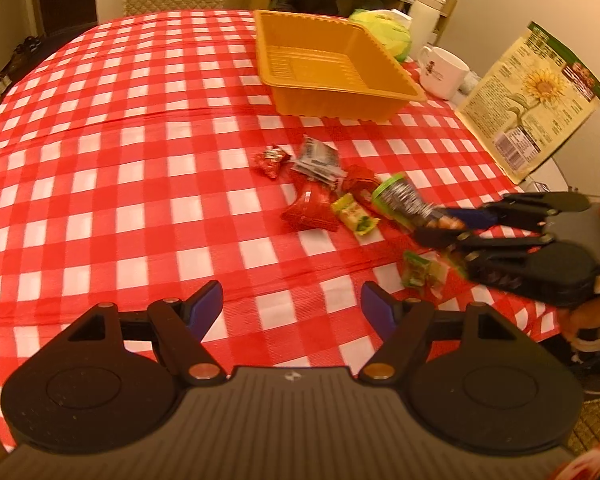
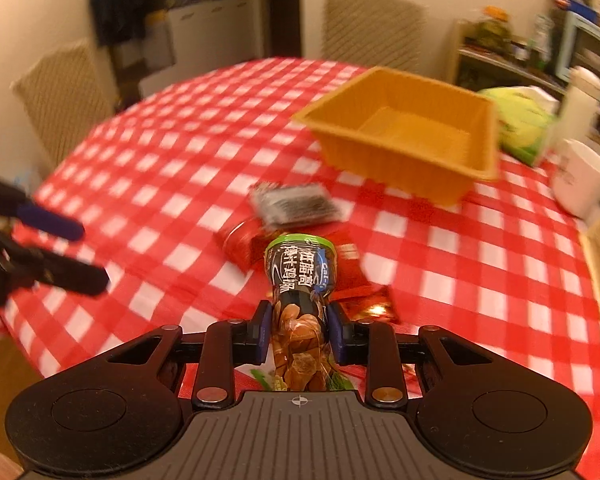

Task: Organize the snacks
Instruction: 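Lift the nut bar with the right gripper while the left gripper grasps a small green candy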

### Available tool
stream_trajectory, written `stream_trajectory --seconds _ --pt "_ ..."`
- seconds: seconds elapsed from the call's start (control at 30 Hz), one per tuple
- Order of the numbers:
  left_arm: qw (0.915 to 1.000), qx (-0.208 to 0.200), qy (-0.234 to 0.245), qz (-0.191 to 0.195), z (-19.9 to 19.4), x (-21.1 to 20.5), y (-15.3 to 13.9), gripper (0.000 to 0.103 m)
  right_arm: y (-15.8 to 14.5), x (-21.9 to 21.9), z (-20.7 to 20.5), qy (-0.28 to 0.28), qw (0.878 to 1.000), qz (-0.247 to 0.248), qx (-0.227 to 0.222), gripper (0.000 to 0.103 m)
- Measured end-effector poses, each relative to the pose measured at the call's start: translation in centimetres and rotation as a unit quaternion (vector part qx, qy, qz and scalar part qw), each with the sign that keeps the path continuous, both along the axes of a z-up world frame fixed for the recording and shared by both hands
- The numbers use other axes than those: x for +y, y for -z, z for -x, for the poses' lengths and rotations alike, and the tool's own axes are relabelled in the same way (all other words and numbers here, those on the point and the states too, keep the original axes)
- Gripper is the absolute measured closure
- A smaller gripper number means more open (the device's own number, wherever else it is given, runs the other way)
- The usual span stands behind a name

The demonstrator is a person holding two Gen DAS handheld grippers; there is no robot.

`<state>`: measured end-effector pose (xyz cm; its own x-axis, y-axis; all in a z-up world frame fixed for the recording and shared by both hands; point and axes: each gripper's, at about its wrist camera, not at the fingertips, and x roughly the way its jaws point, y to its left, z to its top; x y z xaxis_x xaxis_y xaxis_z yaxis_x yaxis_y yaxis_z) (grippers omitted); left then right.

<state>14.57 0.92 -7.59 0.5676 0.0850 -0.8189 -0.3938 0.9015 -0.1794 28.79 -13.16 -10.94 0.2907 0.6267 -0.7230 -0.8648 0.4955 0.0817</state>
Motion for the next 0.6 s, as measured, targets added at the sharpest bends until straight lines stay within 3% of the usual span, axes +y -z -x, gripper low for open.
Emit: stream_trajectory --seconds 0.3,0.6 --pt "0.9980 -0.003 0.064 0.004 -3.0 -2.6 0.8 0.042 -2.9 -5.8 -1.9 0.089 0.995 -0.036 0.013 0.073" --pt "0.9914 0.002 0.131 0.002 -6.4 -6.0 2.3 0.059 -3.0 -9.2 -2.5 0.127 0.991 -0.040 0.021 0.073"
